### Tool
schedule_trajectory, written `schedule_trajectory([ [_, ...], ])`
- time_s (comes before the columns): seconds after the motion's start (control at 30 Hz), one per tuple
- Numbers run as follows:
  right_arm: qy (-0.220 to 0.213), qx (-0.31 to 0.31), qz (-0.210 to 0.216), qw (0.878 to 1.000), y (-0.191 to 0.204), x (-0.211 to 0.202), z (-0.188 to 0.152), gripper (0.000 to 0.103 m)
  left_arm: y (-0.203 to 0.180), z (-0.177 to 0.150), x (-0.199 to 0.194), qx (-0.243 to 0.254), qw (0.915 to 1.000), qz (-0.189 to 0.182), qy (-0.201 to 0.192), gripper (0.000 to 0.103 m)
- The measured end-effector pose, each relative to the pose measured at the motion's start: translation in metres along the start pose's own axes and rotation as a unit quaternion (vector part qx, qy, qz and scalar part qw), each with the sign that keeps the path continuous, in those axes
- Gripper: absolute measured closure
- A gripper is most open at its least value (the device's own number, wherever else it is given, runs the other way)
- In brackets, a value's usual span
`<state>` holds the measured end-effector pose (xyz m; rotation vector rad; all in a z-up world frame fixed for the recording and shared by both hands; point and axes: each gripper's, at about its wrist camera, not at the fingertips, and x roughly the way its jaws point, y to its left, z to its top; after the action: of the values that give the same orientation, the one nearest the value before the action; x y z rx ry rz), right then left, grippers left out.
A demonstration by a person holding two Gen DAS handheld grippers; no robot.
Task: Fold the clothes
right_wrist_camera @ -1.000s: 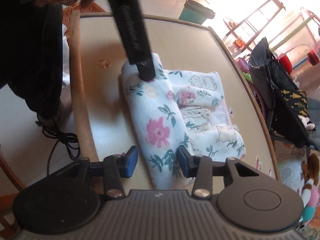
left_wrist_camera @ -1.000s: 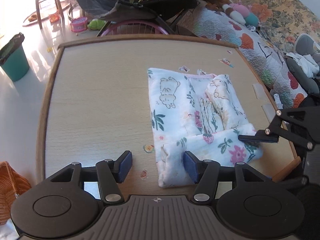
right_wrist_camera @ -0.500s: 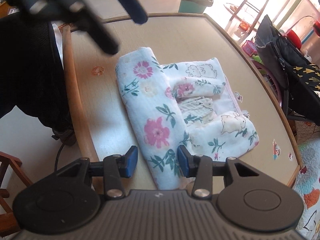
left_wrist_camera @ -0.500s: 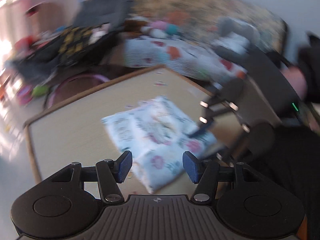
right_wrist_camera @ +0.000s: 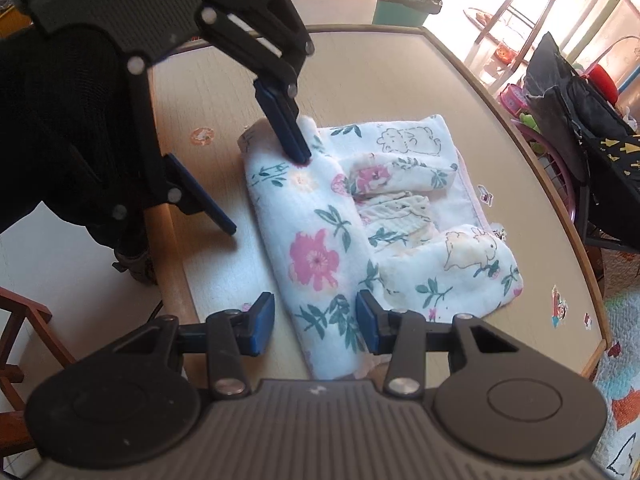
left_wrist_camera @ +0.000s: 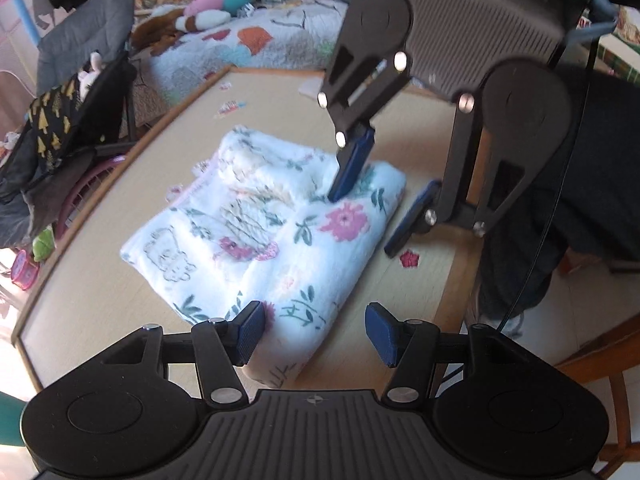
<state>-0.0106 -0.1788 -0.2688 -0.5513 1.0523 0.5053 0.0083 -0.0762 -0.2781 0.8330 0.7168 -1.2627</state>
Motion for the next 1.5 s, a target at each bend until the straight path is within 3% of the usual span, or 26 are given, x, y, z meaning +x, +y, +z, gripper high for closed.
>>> schedule_trajectory([
  [0.27, -0.049, -0.078, -0.047, 0.995, 0.032, -0.024, -0.003, 0.058, 0.0, -0.002, 0.002, -0.005, 0.9999, -0.01, 0.0, 0.044],
  [0.4, -0.036, -0.159, -0.078, 0.983, 0.047, -0.009, 0.002, 0.059, 0.006, -0.001, 0.004, -0.025, 0.9995, -0.02, -0.003, 0.044],
  [0.63, -0.031, -0.147, -0.073, 0.986, 0.038, 0.003, 0.006, 0.067, 0.011, -0.002, 0.009, -0.052, 0.9982, -0.027, -0.013, 0.044],
  [0.8, -0.024, -0.094, -0.02, 0.995, 0.019, -0.001, 0.01, 0.075, 0.006, -0.005, 0.006, -0.046, 0.9985, -0.014, -0.026, 0.044],
  [0.9, -0.029, -0.047, 0.039, 0.998, 0.0, -0.008, 0.012, 0.078, 0.0, -0.008, 0.001, -0.032, 0.9992, -0.006, -0.024, 0.044],
  [1.0, -0.036, -0.008, 0.116, 0.993, -0.017, -0.014, 0.011, 0.078, -0.006, -0.012, -0.008, -0.02, 0.9996, -0.004, -0.022, 0.043],
  [1.17, -0.03, 0.026, 0.196, 0.98, -0.031, -0.02, 0.007, 0.079, -0.019, -0.021, -0.029, 0.007, 0.9997, -0.005, -0.024, 0.043],
  [1.4, -0.022, 0.089, 0.238, 0.967, -0.053, -0.01, 0.001, 0.079, -0.023, -0.024, -0.024, 0.024, 0.9996, -0.01, -0.015, 0.043],
  [1.5, -0.019, 0.094, 0.242, 0.966, -0.055, -0.007, 0.0, 0.079, -0.02, -0.022, -0.017, 0.017, 0.9997, -0.011, -0.014, 0.05],
])
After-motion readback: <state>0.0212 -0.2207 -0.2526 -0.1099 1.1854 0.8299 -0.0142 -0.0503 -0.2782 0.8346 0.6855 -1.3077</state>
